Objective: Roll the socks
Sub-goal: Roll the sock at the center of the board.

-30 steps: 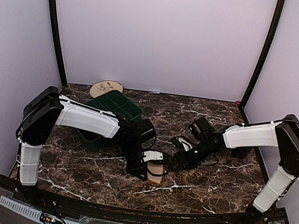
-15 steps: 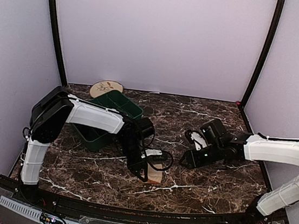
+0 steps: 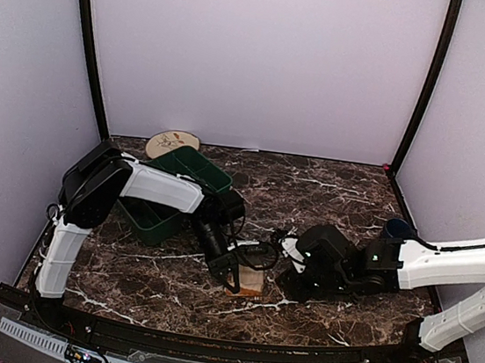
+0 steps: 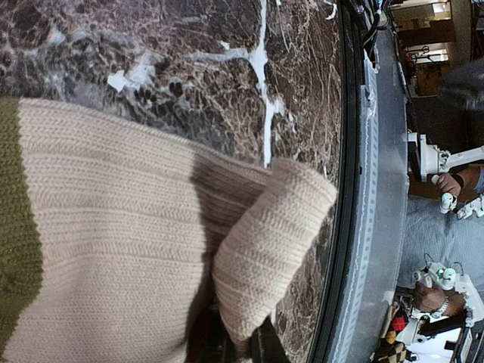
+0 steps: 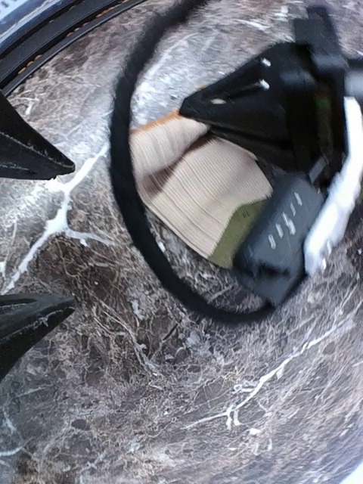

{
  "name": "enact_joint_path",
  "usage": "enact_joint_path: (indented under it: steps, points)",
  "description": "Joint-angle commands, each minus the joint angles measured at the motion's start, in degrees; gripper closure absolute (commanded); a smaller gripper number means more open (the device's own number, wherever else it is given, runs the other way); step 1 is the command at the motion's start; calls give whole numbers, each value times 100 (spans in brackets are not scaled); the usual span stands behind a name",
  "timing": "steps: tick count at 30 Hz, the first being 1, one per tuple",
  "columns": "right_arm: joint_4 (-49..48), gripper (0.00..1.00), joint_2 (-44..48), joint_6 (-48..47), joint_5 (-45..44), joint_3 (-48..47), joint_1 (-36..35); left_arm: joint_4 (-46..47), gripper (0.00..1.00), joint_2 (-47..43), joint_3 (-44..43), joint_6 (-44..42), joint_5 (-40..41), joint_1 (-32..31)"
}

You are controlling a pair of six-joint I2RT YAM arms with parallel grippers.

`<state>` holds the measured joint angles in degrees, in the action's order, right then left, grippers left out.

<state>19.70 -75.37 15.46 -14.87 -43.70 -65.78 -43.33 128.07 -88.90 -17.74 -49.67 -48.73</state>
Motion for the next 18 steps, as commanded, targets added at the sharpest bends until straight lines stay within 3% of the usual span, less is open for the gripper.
enact_joint_path:
  steps: [1,11,18]
  points:
    - [75,51,-16,-344,-954,-142,-636,-319,100,382,-15,26,282,38]
    - [35,51,-732,-1188,-1701,-407,-1727,-377,100,471,-31,60,157,48]
    - [-369,49,-1098,-1993,-1913,-466,-1788,-378,100,485,-22,61,116,74]
